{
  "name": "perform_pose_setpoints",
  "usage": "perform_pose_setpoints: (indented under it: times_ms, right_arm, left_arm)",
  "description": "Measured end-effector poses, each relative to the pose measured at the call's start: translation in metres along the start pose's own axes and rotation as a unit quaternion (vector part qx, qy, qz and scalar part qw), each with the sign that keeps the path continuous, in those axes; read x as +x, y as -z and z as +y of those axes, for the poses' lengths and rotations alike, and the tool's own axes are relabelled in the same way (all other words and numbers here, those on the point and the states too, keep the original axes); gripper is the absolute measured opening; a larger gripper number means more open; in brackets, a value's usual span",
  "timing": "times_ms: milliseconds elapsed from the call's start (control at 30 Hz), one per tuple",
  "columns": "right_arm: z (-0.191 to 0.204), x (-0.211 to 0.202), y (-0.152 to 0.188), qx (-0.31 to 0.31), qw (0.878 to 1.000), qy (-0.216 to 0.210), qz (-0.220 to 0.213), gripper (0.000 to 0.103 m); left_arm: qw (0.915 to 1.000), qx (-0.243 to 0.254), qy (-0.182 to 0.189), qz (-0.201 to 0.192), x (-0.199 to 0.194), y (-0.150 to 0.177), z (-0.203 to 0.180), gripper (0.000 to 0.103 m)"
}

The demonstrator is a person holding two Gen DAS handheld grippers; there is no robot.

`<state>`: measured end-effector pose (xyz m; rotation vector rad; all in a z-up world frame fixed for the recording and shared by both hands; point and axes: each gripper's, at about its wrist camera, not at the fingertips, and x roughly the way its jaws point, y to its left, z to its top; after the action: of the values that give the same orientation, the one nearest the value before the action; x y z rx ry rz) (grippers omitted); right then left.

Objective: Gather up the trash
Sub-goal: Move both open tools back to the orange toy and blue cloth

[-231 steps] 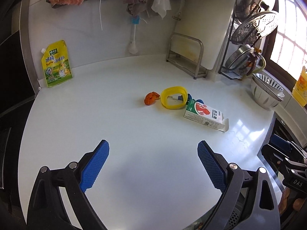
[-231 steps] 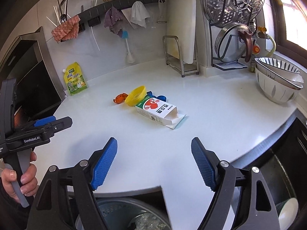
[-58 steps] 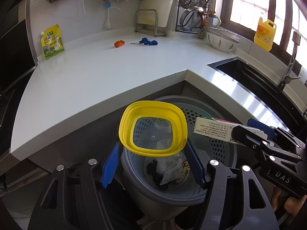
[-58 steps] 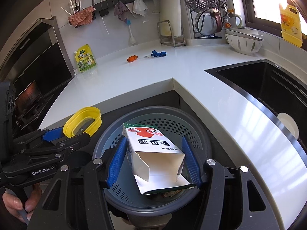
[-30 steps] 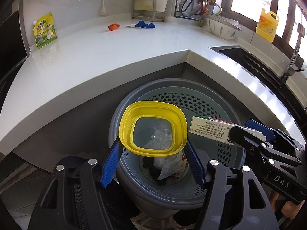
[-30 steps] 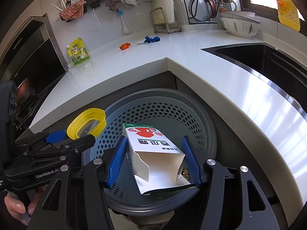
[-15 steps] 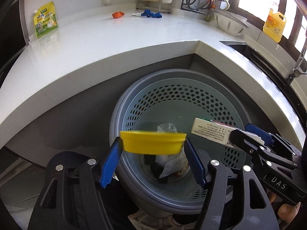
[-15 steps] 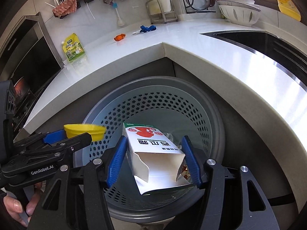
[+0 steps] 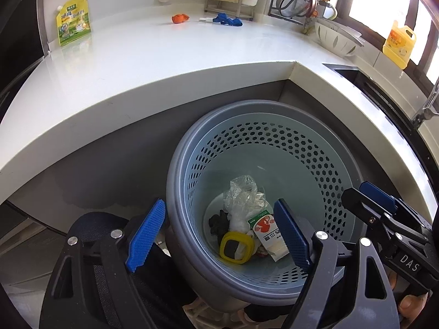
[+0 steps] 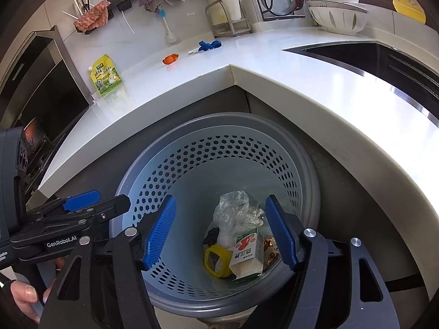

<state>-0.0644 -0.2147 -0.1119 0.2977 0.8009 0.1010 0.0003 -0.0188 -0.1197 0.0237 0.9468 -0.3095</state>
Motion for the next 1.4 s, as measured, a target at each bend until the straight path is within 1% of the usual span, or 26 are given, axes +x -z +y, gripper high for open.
perform_pose_setpoints:
  times_ms: [133,267,433,567,633,700,933,1033,1167,1333,1400]
  right_arm:
    - [0.001,-0.004,0.001,-0.001,1.000,-0.004,-0.003,0.067]
    - [0.003,-0.011,-0.001,-0.003,1.000,-0.006,-0.010,0.069]
    - [0.010,-0.018,-0.008,-0.013,1.000,-0.005,-0.023,0.073]
    - [0.014,-0.024,-0.016,-0.026,0.999,-0.006,-0.037,0.074]
    - [0.014,-0.025,-0.023,-0.031,0.999,-0.006,-0.044,0.075]
    - [0.013,-0.026,-0.031,-0.032,0.998,-0.005,-0.050,0.076]
    - [0.012,-0.020,-0.073,-0.043,0.997,-0.004,-0.067,0.076]
    - [0.011,-0.017,-0.094,-0.042,0.996,-0.012,-0.077,0.077]
    - [0.016,-0.014,-0.127,-0.056,0.994,-0.011,-0.095,0.078]
    - [0.024,-0.012,-0.173,-0.081,0.990,-0.017,-0.116,0.078]
    - [0.028,-0.008,-0.191,-0.093,0.988,-0.017,-0.121,0.078]
  left_arm:
    - [1.0000,-0.001,-0.003,-0.005,-0.005,0.001,0.003,0.082]
    - [0.9998,0.003,-0.015,-0.015,-0.012,0.003,0.006,0.084]
    - [0.9998,-0.005,-0.012,-0.012,-0.014,-0.001,0.013,0.085]
    - [0.9997,-0.003,-0.012,-0.021,-0.020,-0.010,0.016,0.085]
    - [0.9994,-0.003,-0.012,-0.031,-0.023,-0.017,0.019,0.088]
    - [0.9991,-0.002,-0.009,-0.040,-0.026,-0.026,0.021,0.089]
    - [0.9982,0.008,-0.005,-0.059,-0.022,-0.069,0.027,0.089]
    - [0.9969,0.017,-0.007,-0.077,-0.024,-0.088,0.030,0.089]
    - [0.9944,0.026,-0.019,-0.100,-0.025,-0.115,0.033,0.090]
    - [0.9938,0.023,-0.008,-0.109,-0.021,-0.153,0.038,0.090]
    - [0.9928,0.025,-0.012,-0.117,-0.020,-0.171,0.040,0.090]
